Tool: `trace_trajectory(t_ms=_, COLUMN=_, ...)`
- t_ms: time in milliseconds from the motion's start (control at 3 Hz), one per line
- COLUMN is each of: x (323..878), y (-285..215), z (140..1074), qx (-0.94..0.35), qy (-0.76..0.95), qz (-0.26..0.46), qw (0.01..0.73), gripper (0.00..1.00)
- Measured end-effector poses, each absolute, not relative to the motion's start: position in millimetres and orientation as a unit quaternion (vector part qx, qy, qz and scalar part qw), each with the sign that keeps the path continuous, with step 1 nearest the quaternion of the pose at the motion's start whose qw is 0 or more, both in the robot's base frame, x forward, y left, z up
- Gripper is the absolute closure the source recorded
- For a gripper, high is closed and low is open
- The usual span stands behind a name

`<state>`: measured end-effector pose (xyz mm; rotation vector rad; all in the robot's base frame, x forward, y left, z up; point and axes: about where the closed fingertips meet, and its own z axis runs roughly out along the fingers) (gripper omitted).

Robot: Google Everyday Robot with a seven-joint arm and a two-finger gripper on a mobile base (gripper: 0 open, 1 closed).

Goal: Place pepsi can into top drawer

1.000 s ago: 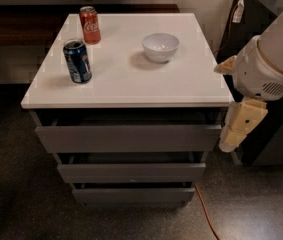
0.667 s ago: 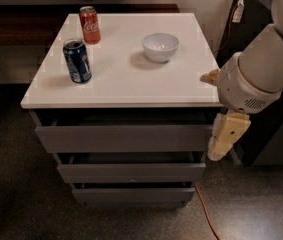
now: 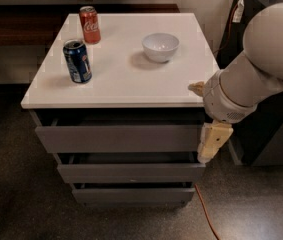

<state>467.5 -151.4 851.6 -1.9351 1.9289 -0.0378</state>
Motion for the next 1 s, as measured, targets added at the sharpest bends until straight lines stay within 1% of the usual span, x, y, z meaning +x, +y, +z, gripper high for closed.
trace_trajectory(t_ms=667, x=469.7, y=-122.8, z=821.8, qx=-0.732, qy=0.645, qz=-0.006, qw=0.220, gripper=0.00)
trace_trajectory(t_ms=1000, x=469.6, y=-122.2, z=821.7, qx=-0.733, qy=0.644, qz=-0.006, qw=0.220, gripper=0.00)
